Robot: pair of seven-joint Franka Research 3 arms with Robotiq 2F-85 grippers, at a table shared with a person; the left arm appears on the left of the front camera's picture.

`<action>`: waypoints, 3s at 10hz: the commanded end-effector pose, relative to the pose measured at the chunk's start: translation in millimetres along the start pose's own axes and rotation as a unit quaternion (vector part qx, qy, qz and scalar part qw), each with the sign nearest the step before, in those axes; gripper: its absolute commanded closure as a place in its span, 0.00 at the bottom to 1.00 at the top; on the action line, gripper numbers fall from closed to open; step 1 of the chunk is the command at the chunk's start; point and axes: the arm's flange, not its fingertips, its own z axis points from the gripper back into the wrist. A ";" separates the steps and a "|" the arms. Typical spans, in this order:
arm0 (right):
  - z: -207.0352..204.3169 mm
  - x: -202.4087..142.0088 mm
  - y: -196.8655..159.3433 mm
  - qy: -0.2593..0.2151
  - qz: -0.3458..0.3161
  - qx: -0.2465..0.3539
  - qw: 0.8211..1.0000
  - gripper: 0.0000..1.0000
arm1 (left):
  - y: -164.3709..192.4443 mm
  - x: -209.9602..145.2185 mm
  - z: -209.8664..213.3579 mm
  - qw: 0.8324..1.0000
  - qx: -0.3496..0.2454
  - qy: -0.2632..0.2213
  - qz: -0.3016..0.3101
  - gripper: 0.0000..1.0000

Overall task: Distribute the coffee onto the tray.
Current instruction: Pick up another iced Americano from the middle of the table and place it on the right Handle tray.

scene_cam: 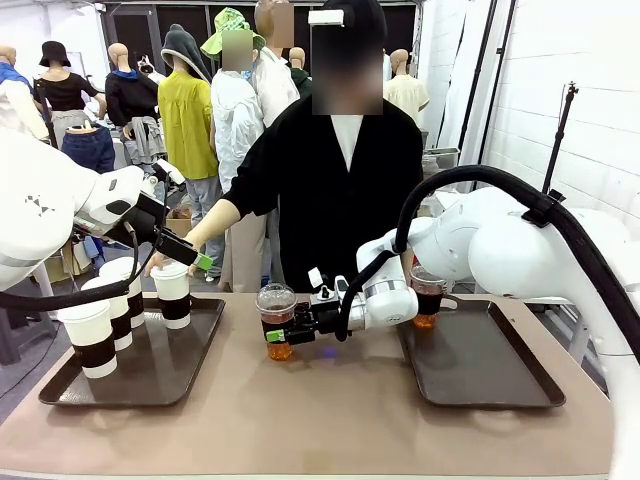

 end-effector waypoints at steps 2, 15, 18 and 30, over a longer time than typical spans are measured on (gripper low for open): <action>-3.7 2.9 -1.7 -0.016 -0.013 0.019 1.000 0.34 | 0.9 -1.0 1.0 1.000 -0.003 0.001 0.002 0.00; 92.5 69.6 128.8 -0.022 -0.061 -0.005 0.998 0.34 | 0.9 -1.0 1.0 1.000 -0.003 0.001 0.002 0.00; 136.2 58.5 159.9 -0.012 -0.048 -0.057 0.997 0.34 | 0.9 -1.0 1.0 1.000 -0.003 0.001 0.002 0.00; 228.7 25.6 171.0 -0.005 -0.055 -0.145 0.988 0.34 | 0.9 -1.0 1.0 1.000 -0.003 0.001 0.002 0.00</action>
